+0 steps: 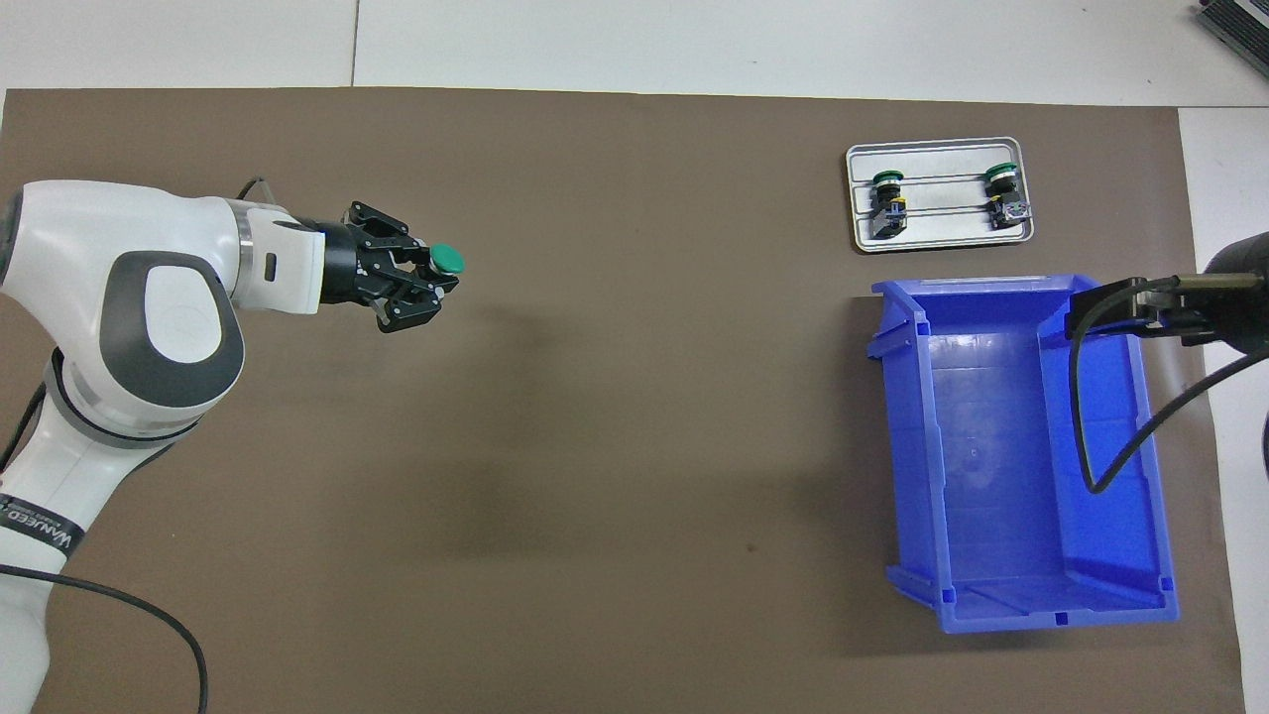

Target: Place and press button with both arms

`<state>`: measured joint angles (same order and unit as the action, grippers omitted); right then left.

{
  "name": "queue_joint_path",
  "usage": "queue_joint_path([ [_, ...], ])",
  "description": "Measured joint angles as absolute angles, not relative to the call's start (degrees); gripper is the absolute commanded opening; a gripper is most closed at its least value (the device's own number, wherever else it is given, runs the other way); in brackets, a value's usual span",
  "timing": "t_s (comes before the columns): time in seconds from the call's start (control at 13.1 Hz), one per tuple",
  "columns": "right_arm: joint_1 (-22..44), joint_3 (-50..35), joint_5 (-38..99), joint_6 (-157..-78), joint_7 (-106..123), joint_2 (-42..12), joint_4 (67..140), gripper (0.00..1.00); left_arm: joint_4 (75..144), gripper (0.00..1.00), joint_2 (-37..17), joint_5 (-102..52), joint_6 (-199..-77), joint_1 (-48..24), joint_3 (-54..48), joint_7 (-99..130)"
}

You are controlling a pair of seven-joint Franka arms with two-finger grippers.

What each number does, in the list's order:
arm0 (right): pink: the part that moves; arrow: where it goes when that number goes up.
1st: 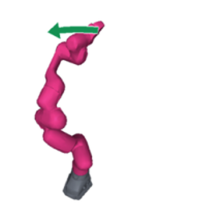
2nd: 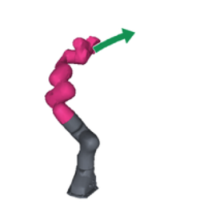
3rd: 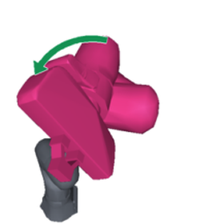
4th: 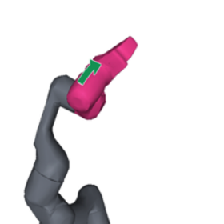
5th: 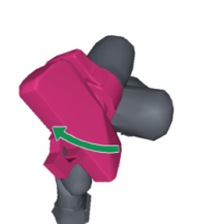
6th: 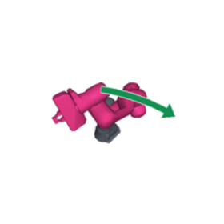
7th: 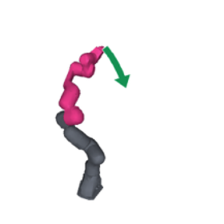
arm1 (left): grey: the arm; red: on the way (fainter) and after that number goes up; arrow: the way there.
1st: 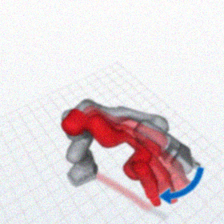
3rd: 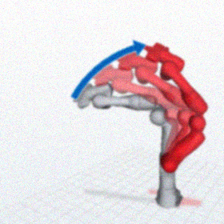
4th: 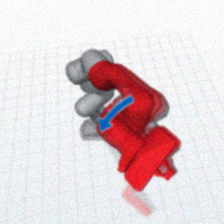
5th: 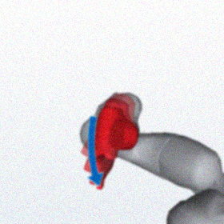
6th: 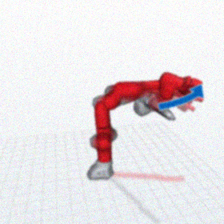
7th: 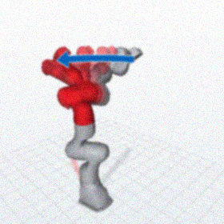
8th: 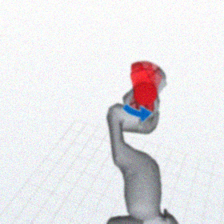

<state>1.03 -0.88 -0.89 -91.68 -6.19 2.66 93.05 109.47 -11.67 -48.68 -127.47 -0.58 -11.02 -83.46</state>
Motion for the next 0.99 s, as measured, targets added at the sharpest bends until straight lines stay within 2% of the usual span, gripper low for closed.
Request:
queue_joint_path([
  [0.53,1.0,-0.9,-0.9,-91.7,-6.2,2.7,93.0,1.0,121.9,0.0,-7.4,-69.0,-124.4,5.5,-11.0,-106.8],
  [0.69,1.0,-0.9,-0.9,-91.7,-6.2,2.7,93.0,1.0,124.6,0.07,-7.4,-72.4,-121.7,7.5,-10.9,-112.2],
  [0.99,1.0,-0.9,-0.9,-91.7,-6.2,2.7,93.0,1.0,131.0,0.1,-7.7,-80.5,-117.7,9.0,-10.9,-123.7],
])
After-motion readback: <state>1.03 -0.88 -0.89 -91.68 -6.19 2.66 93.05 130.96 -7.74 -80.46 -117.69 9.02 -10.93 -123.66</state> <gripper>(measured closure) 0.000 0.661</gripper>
